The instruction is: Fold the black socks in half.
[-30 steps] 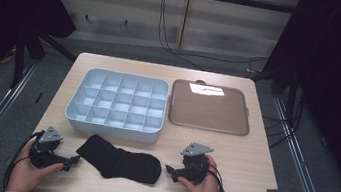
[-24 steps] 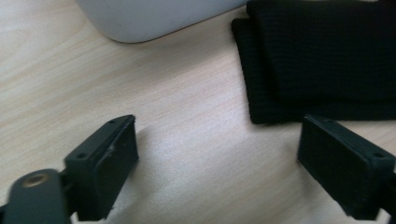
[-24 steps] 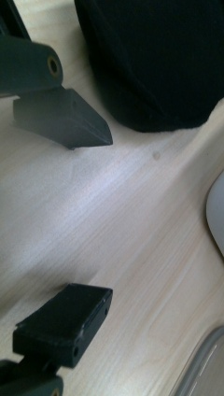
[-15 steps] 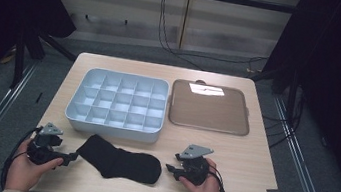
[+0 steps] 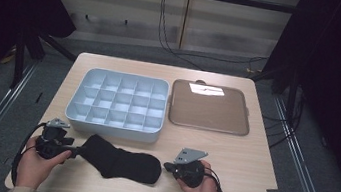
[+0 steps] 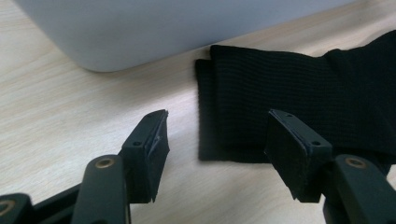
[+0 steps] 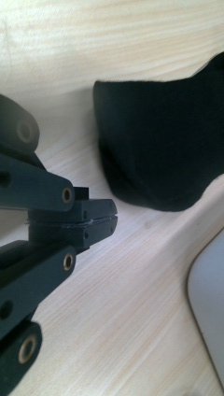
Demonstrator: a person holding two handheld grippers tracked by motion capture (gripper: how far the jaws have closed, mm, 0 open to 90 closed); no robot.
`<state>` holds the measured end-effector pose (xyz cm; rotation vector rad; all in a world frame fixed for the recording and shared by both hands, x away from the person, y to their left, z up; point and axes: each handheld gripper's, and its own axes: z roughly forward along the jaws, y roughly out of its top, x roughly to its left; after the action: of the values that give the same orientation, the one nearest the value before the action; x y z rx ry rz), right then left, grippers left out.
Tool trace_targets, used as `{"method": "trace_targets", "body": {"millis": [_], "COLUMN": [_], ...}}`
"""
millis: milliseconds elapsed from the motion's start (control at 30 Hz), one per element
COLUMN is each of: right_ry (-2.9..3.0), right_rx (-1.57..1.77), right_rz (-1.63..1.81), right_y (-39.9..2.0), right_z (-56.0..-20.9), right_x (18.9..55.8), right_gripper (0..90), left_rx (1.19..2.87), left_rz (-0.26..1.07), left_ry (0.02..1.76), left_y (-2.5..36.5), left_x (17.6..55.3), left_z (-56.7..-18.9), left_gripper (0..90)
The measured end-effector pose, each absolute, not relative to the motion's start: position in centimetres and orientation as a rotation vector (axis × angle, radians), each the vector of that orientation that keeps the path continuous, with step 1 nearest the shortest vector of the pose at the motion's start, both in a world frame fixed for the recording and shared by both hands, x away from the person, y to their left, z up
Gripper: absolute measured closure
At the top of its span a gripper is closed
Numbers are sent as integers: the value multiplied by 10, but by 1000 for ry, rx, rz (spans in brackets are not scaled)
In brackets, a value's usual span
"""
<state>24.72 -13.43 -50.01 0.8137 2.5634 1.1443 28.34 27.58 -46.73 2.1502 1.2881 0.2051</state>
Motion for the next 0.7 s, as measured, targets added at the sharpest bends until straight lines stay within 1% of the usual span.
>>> {"method": "trace_targets", "body": {"millis": [200, 233, 300, 433, 600, 633, 700], "right_ry": [2571, 2572, 2571, 2569, 2565, 2565, 2566], "right_rx": [796, 795, 797, 799, 801, 793, 787], "right_rz": [1133, 1128, 1129, 1136, 1134, 1133, 1133], "right_y": [-131, -131, -131, -130, -130, -129, -129], "right_z": [-504, -503, -503, -504, -504, -504, -504], "right_x": [247, 246, 246, 246, 244, 244, 244], "right_gripper": [900, 900, 900, 900, 900, 900, 900], "left_rx": [2128, 2108, 2111, 2108, 2133, 2128, 2135], "left_rz": [178, 184, 167, 125, 143, 153, 161], "left_ry": [1330, 1341, 1352, 1372, 1393, 1408, 1407], "left_y": [274, 274, 274, 274, 272, 272, 273], "left_x": [287, 288, 289, 291, 292, 292, 293], "left_z": [-470, -471, -473, -476, -479, -481, -481], "left_gripper": [437, 476, 485, 471, 474, 504, 511]}}
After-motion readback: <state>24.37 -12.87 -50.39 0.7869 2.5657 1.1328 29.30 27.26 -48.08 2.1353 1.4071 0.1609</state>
